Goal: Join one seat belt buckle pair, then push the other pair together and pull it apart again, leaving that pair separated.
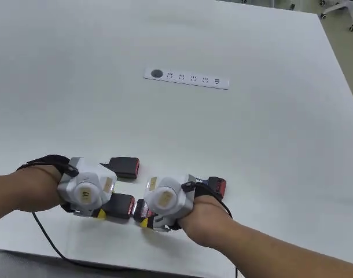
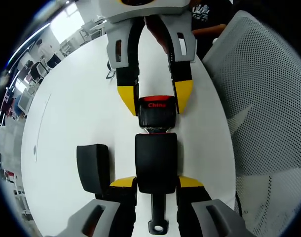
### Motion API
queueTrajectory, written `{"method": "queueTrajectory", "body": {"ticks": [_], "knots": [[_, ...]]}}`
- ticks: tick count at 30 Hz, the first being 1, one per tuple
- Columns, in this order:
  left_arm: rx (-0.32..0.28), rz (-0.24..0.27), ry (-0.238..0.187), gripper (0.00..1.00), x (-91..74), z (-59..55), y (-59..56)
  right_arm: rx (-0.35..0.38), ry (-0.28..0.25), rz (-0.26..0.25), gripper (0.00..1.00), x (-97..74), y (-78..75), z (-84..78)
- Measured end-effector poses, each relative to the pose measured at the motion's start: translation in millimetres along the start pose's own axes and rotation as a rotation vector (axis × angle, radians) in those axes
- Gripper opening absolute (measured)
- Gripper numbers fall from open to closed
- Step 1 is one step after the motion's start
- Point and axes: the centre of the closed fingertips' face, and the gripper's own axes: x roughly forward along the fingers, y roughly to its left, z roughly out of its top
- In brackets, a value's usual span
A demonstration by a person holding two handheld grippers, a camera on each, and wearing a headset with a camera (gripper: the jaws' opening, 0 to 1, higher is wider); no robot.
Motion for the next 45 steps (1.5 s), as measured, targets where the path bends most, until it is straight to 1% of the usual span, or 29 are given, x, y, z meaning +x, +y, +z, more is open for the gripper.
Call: {"method": "queueTrajectory", "body": {"ticks": [1,4,6,8,9,11,13,14,15,16,17,18,20,21,22,23,26,27,29,30,32,34,38,40,42,45], "knots": [[-0.006,0.008,-0.017,0.31,-7.1,4.4,0.8,-0.007,-0.031,0.01,0.33,-5.1,1.1,7.5],[-0.016,0.022,-0.042,0.3,-18.5,9.6,3.9,-0.009,-0.045,0.002,0.33,-15.3,-0.1,13.8],[-0.024,0.045,-0.062,0.29,-26.4,13.1,12.1,-0.024,-0.06,-0.011,0.33,-22.2,-4.0,17.9],[-0.044,0.07,-0.087,0.29,-33.0,18.5,22.9,-0.016,-0.073,-0.026,0.33,-28.5,-10.8,19.1],[-0.06,0.086,-0.104,0.3,-33.7,21.2,31.7,-0.012,-0.076,-0.041,0.33,-31.7,-16.2,18.5],[-0.071,0.096,-0.11,0.3,-35.7,24.2,42.0,-0.006,-0.079,-0.053,0.33,-36.7,-23.0,15.8],[-0.071,0.1,-0.102,0.29,-37.8,26.9,47.2,-0.006,-0.075,-0.067,0.33,-40.5,-28.4,11.1],[-0.055,0.105,-0.099,0.29,-38.7,29.0,51.0,-0.004,-0.068,-0.075,0.33,-44.1,-31.9,6.2],[-0.05,0.107,-0.103,0.29,-35.1,29.7,55.3,-0.007,-0.063,-0.08,0.33,-46.5,-34.7,2.5],[-0.052,0.106,-0.105,0.3,-34.2,31.0,60.6,-0.001,-0.057,-0.093,0.33,-50.4,-41.0,-4.7],[-0.051,0.106,-0.104,0.3,-32.6,30.2,64.0,0.004,-0.051,-0.099,0.33,-53.0,-44.4,-9.5],[-0.043,0.108,-0.1,0.31,-31.0,29.4,69.4,0.01,-0.041,-0.11,0.33,-58.3,-49.8,-17.8],[-0.048,0.109,-0.09,0.32,-28.5,28.0,76.9,0.023,-0.021,-0.134,0.33,-64.9,-58.8,-31.2],[-0.039,0.123,-0.079,0.32,-26.4,26.7,84.2,0.027,-0.001,-0.146,0.33,-69.7,-64.2,-42.0],[-0.039,0.129,-0.072,0.32,-24.5,26.5,88.0,0.014,0.021,-0.159,0.33,-72.9,-68.9,-51.0],[-0.037,0.128,-0.066,0.32,-25.0,28.2,89.2,0.017,0.026,-0.162,0.33,-76.7,-72.0,-58.6],[-0.016,0.113,-0.054,0.33,-18.8,29.1,92.7,0.043,0.044,-0.179,0.33,-88.2,-80.4,-77.8],[-0.015,0.106,-0.053,0.33,-17.1,29.0,93.3,0.052,0.059,-0.182,0.33,-91.3,-83.4,-87.3],[-0.016,0.084,-0.047,0.33,-11.4,25.0,94.7,0.082,0.069,-0.19,0.35,-94.9,-87.4,-98.2],[-0.011,0.084,-0.039,0.33,-8.5,21.5,96.8,0.09,0.074,-0.199,0.35,-97.0,-91.5,-105.7],[-0.019,0.077,-0.033,0.33,-6.3,18.1,98.7,0.102,0.084,-0.204,0.35,-98.9,-93.7,-114.0],[-0.025,0.068,-0.036,0.35,-4.2,16.6,100.4,0.115,0.091,-0.202,0.35,-99.8,-94.8,-120.9],[-0.027,0.051,-0.029,0.35,-0.2,13.3,98.9,0.125,0.105,-0.183,0.35,-97.7,-93.2,-130.3],[-0.017,0.04,-0.027,0.35,2.4,12.1,96.4,0.112,0.117,-0.169,0.35,-96.6,-90.5,-133.3],[-0.015,0.038,-0.023,0.35,3.7,11.2,96.5,0.103,0.125,-0.154,0.33,-94.3,-88.5,-136.0],[-0.012,0.025,-0.024,0.33,7.3,10.0,94.6,0.083,0.138,-0.147,0.33,-90.2,-88.4,-140.5]]}}
